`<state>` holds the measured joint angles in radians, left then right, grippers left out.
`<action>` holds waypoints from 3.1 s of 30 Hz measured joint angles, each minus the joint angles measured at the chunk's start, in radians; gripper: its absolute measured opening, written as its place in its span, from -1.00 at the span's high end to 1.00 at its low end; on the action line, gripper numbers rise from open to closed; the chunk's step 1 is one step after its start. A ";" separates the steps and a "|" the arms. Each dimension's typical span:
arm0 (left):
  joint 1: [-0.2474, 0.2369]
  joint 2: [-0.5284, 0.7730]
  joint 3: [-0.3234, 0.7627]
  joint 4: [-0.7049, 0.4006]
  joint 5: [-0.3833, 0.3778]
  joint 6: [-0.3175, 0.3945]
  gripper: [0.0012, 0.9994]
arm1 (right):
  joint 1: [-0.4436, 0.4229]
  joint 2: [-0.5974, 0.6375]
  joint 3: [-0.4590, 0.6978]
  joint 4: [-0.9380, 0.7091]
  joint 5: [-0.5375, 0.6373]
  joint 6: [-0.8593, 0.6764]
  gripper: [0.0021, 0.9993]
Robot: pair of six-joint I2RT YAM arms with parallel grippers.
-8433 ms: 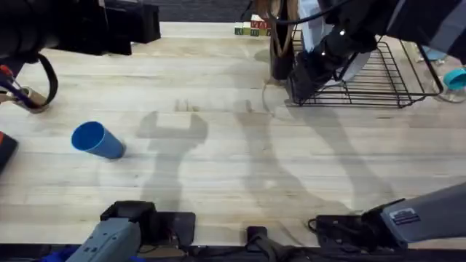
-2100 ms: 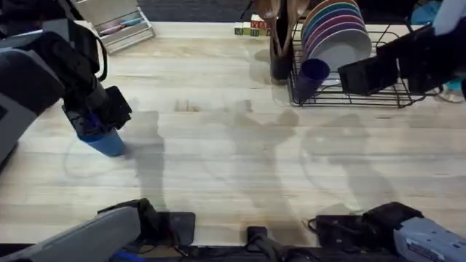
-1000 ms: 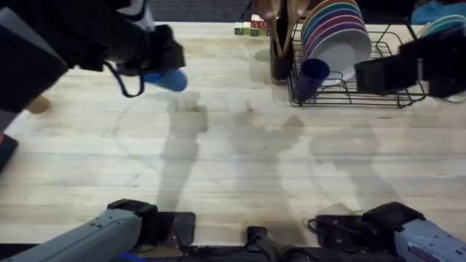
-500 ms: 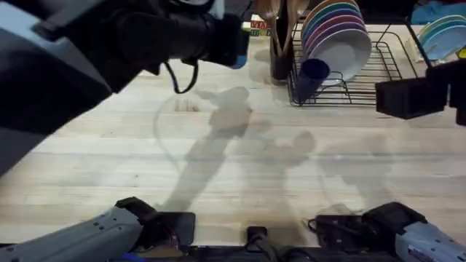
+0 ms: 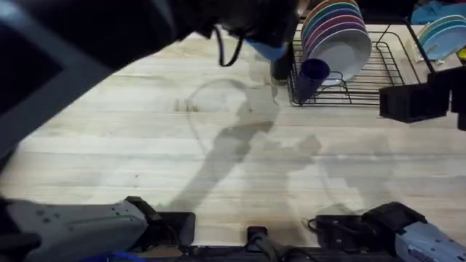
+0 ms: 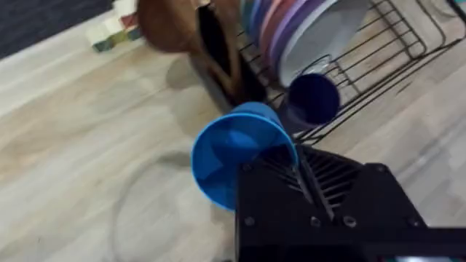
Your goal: Pick up the cup on the table and put them onto the rack.
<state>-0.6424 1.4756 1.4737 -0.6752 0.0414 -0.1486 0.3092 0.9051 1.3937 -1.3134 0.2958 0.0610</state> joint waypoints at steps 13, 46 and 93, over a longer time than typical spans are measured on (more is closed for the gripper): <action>-0.120 0.176 0.112 0.073 0.022 0.075 0.92 | 0.000 -0.044 0.000 -0.027 0.003 0.059 -0.99; -0.134 0.284 0.113 0.159 0.093 0.089 0.92 | 0.000 -0.092 0.000 -0.034 0.003 0.070 -0.99; -0.134 0.310 0.113 0.155 0.094 0.093 0.24 | 0.000 -0.092 0.000 -0.033 0.003 0.070 -0.99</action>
<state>-0.7765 1.7859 1.5867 -0.5198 0.1356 -0.0557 0.3092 0.8135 1.3937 -1.3468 0.2993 0.1314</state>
